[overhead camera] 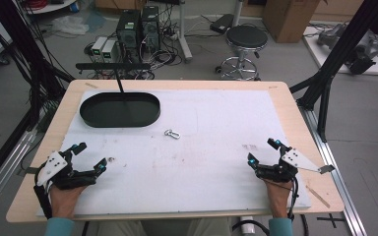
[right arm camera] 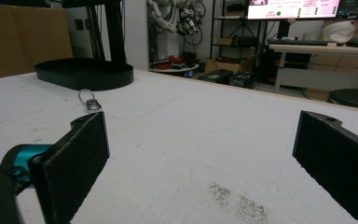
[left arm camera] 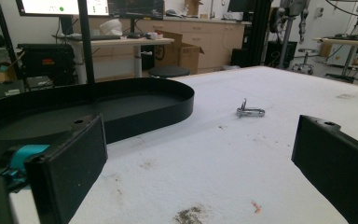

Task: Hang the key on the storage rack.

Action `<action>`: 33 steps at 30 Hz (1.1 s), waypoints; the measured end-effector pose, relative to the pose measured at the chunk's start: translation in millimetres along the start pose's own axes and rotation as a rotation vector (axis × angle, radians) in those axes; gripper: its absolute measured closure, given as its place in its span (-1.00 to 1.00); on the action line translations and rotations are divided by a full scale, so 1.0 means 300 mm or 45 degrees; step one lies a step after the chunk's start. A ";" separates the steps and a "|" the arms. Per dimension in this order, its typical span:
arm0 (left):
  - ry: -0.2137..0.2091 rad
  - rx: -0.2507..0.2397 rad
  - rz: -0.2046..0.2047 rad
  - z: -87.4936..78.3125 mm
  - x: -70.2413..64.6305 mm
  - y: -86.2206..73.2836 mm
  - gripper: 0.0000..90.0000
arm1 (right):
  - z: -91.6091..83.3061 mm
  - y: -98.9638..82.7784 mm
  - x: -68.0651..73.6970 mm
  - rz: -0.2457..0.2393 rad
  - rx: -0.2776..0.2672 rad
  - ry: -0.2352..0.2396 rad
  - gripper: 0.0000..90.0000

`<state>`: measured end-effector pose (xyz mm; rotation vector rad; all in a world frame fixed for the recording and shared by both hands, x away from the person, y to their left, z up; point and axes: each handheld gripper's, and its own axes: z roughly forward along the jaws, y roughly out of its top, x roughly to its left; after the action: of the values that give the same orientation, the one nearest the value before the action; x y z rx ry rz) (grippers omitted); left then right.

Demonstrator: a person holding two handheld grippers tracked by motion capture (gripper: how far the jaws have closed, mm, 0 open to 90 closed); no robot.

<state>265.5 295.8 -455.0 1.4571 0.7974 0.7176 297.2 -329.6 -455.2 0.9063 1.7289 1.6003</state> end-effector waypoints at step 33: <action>-0.332 0.379 0.174 0.314 -0.016 0.373 -0.92 | -0.002 -0.001 -0.001 -0.011 -0.012 -0.001 -0.93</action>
<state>346.4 239.1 -347.0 1.8456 0.6246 0.5097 296.9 -330.2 -455.4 0.8941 1.7205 1.6013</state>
